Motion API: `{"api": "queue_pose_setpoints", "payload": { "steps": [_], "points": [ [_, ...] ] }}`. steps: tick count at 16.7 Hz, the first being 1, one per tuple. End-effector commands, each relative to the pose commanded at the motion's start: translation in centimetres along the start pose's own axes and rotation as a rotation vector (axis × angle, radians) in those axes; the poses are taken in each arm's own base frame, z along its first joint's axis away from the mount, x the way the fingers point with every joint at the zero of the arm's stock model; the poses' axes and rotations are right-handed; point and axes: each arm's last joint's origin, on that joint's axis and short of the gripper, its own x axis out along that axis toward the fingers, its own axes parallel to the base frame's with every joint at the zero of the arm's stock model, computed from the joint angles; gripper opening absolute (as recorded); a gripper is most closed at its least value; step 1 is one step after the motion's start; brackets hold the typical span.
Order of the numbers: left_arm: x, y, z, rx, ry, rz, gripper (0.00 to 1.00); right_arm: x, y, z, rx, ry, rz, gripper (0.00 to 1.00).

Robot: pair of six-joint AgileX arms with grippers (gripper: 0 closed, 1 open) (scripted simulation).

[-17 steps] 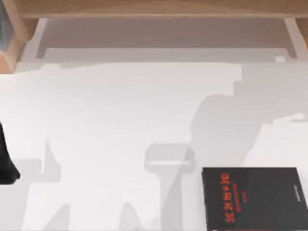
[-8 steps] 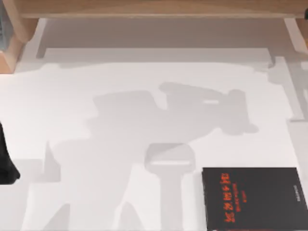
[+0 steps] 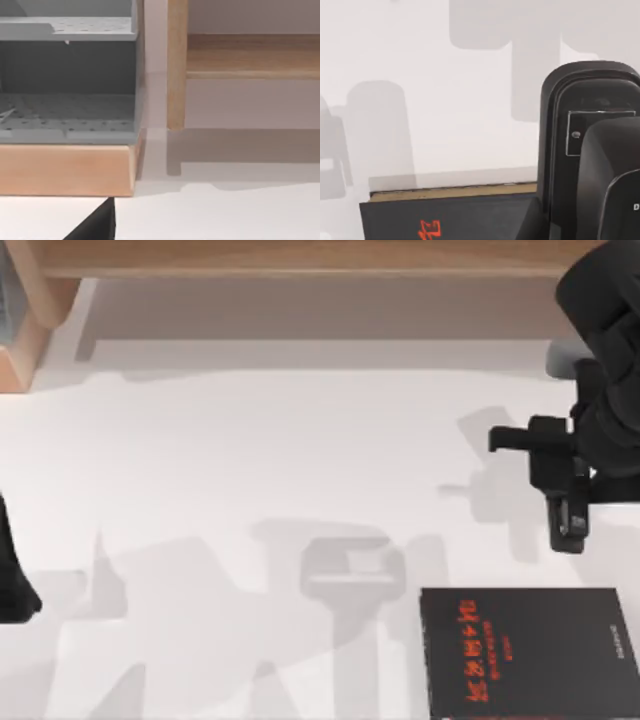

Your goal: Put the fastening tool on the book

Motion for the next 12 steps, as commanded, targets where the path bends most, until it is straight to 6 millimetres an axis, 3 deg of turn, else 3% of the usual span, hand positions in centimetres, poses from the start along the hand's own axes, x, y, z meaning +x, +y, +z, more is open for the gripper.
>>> {"api": "queue_pose_setpoints", "payload": {
  "steps": [3,6,9,12],
  "points": [
    [0.0,0.0,0.0,0.0,0.0,0.0,1.0,1.2,1.3,-4.2,-0.053,0.055,-0.014,0.0],
    [0.0,0.0,0.0,0.0,0.0,0.0,1.0,2.1,1.8,-7.2,-0.092,0.093,-0.033,0.0],
    [0.0,0.0,0.0,0.0,0.0,0.0,1.0,2.5,1.8,-8.5,-0.108,0.109,-0.044,0.0],
    [0.0,0.0,0.0,0.0,0.0,0.0,1.0,2.5,1.8,-8.5,-0.108,0.109,-0.044,0.0]
  ]
}}
